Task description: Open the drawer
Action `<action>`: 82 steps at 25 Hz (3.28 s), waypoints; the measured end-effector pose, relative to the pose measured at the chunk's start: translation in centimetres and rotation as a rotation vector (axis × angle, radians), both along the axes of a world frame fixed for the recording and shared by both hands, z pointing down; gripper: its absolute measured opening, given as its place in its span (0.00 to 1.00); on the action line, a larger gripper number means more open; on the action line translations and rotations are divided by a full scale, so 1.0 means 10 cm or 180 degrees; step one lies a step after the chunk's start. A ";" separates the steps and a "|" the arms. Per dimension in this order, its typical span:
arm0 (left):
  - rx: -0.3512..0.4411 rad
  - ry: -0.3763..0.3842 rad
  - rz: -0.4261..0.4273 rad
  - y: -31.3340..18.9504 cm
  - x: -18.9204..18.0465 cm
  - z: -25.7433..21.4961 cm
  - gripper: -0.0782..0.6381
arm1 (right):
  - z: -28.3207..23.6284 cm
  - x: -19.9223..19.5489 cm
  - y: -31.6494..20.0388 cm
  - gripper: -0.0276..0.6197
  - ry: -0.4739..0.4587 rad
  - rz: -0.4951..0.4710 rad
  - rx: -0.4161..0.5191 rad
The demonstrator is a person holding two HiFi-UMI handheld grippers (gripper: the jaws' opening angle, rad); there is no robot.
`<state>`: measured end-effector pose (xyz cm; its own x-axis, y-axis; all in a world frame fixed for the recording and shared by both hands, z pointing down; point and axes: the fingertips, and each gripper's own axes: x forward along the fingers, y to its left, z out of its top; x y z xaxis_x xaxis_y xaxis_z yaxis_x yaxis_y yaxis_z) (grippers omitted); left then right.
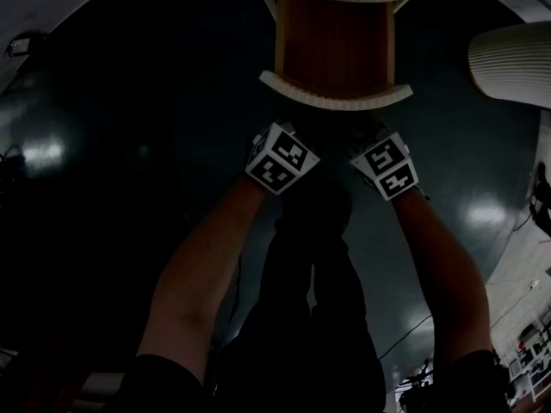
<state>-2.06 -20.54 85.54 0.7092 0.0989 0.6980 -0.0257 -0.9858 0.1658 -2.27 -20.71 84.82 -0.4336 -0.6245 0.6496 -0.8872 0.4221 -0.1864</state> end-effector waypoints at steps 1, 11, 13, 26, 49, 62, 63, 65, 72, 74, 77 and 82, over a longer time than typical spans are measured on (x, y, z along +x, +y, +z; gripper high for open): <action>-0.0004 0.0013 -0.0038 0.02 -0.01 -0.01 0.14 | -0.01 -0.02 0.02 0.13 -0.0015 0.0014 -0.0009; -0.0211 0.0064 -0.0140 0.32 -0.23 -0.02 0.13 | -0.02 -0.20 0.32 0.13 -0.0171 0.0245 -0.0104; -0.0244 0.0116 -0.0179 0.32 -0.23 -0.04 0.13 | -0.02 -0.19 0.31 0.13 -0.0152 0.0312 -0.0111; -0.0384 0.0488 -0.0468 0.38 -0.24 -1.14 0.13 | -1.14 -0.26 0.61 0.13 -0.0553 0.0527 0.0103; -0.0306 0.1119 -0.0844 1.04 -1.05 -5.13 0.13 | -5.03 -0.80 1.21 0.13 -0.0943 0.0511 0.0896; -0.0129 0.1649 -0.1024 1.40 -1.51 -6.68 0.13 | -6.71 -1.20 1.86 0.10 -0.0905 0.0322 0.1501; -0.0096 0.1677 -0.0996 1.45 -1.53 -6.77 0.13 | -6.81 -1.22 1.91 0.09 -0.0915 0.0327 0.1553; -0.0023 0.1709 -0.0938 1.55 -1.57 -6.91 0.13 | -6.97 -1.23 2.01 0.09 -0.0937 0.0360 0.1643; 0.0106 0.1731 -0.1009 1.80 -1.58 -7.30 0.13 | -7.46 -0.94 2.29 0.08 -0.0961 0.0505 0.1863; 0.0139 0.1797 -0.1095 1.82 -1.53 -7.44 0.13 | -7.58 -0.82 2.34 0.08 -0.0966 0.0505 0.1917; 0.0226 0.1918 -0.1133 1.88 -1.41 -7.63 0.13 | -7.74 -0.67 2.46 0.07 -0.0917 0.0440 0.2031; 0.0386 0.2075 -0.1114 1.98 -1.29 -7.97 0.13 | -8.02 -0.47 2.61 0.07 -0.0942 0.0428 0.2229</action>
<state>-14.93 -0.78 5.85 0.9586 -0.2594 0.1172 -0.2749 -0.9504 0.1453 -7.00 5.39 4.66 -0.4191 -0.9067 -0.0476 -0.8939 0.4212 -0.1531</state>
